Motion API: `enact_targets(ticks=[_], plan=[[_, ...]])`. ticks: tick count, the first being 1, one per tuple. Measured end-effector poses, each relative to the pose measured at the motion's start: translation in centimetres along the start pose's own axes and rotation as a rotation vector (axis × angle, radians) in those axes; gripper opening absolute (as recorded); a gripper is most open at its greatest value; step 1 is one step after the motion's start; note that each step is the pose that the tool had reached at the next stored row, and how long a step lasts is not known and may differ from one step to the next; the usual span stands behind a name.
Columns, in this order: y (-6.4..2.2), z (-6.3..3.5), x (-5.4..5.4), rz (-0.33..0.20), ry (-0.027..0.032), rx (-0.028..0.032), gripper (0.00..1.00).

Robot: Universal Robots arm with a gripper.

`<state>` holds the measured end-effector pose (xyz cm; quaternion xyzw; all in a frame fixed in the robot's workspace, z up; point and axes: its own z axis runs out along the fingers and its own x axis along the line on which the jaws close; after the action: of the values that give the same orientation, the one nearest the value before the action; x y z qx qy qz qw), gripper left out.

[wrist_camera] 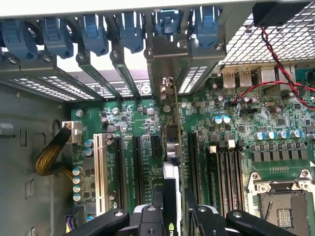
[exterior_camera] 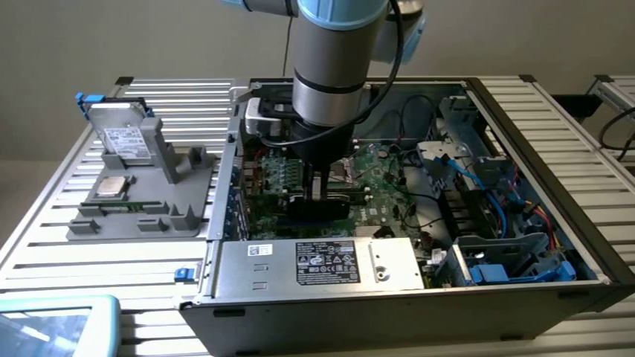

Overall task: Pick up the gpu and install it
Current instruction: 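Insert the gpu into the slot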

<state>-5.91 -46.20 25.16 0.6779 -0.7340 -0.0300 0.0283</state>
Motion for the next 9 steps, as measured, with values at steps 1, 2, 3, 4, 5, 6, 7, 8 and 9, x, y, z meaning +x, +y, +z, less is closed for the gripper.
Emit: enact_targets(ticks=[1, 2, 3, 4, 5, 6, 7, 8, 9], plan=[[-0.06, -0.01, 0.06, 0.000, 0.0000, -0.0004, 0.27], [-0.06, -0.01, 0.08, 0.000, 0.0001, -0.0004, 0.27], [-0.06, -0.01, 0.08, 0.000, 0.0001, -0.0004, 0.27], [-0.07, -0.01, 0.08, 0.000, 0.0001, -0.0005, 0.27], [-0.07, -0.01, 0.09, -0.001, 0.0001, -0.0006, 0.27], [-0.06, 0.00, 0.09, -0.002, 0.0001, -0.0005, 0.27], [-0.06, -0.01, 0.11, -0.003, 0.0003, -0.0005, 0.27], [-0.06, -0.02, 0.12, -0.003, 0.0003, -0.0006, 0.27], [-0.04, -0.02, 0.12, -0.003, 0.0001, -0.0006, 0.27]])
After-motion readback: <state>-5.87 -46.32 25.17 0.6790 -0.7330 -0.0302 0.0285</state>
